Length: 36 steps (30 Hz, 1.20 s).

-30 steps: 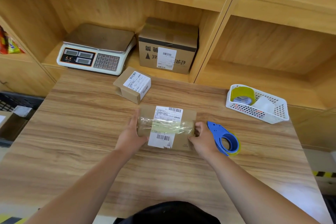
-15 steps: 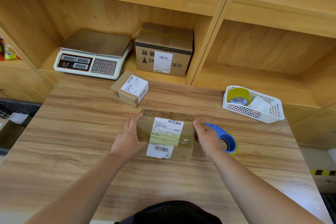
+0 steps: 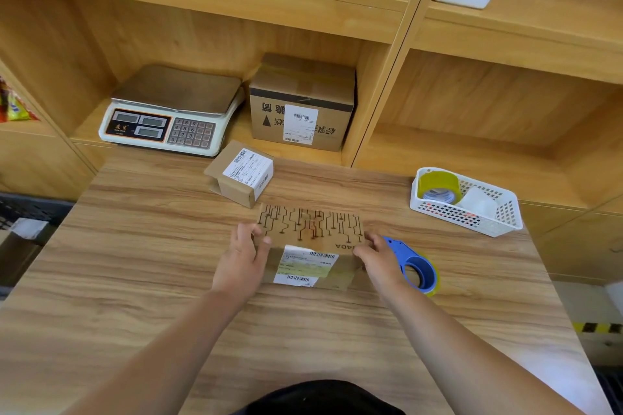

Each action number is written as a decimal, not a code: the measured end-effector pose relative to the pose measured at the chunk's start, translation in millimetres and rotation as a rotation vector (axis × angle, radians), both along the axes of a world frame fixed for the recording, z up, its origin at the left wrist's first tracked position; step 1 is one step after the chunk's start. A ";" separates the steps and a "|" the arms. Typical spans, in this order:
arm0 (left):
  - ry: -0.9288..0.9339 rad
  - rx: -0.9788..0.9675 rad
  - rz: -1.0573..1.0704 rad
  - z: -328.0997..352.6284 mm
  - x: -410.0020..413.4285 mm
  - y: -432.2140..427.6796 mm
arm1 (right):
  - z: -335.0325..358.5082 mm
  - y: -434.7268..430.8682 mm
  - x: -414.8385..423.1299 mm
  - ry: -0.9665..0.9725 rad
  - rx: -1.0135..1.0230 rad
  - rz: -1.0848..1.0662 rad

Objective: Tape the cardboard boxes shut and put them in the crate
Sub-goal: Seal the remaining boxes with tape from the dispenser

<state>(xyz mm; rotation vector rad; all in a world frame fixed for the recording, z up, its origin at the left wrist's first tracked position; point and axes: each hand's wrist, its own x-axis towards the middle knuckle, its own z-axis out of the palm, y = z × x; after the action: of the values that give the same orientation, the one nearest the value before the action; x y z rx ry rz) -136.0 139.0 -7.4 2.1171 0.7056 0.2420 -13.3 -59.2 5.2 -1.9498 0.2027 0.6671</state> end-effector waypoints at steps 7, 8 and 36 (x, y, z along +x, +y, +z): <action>0.172 -0.134 -0.008 2.9 10.8 16.6 | 5.6 -4.1 0.5 0.019 -0.045 0.109; 0.180 -0.166 -0.023 4.8 14.2 20.1 | 5.7 -4.8 2.7 0.017 -0.057 0.123; 0.219 0.067 -0.262 13.6 1.1 15.8 | 4.9 -25.5 -21.1 -0.404 -0.325 0.480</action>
<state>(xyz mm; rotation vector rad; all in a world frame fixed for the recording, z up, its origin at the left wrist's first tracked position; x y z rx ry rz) -134.9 154.9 6.3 2.2951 0.5420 -0.1126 -34.4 -84.7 10.1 -2.4292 -0.4460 0.5467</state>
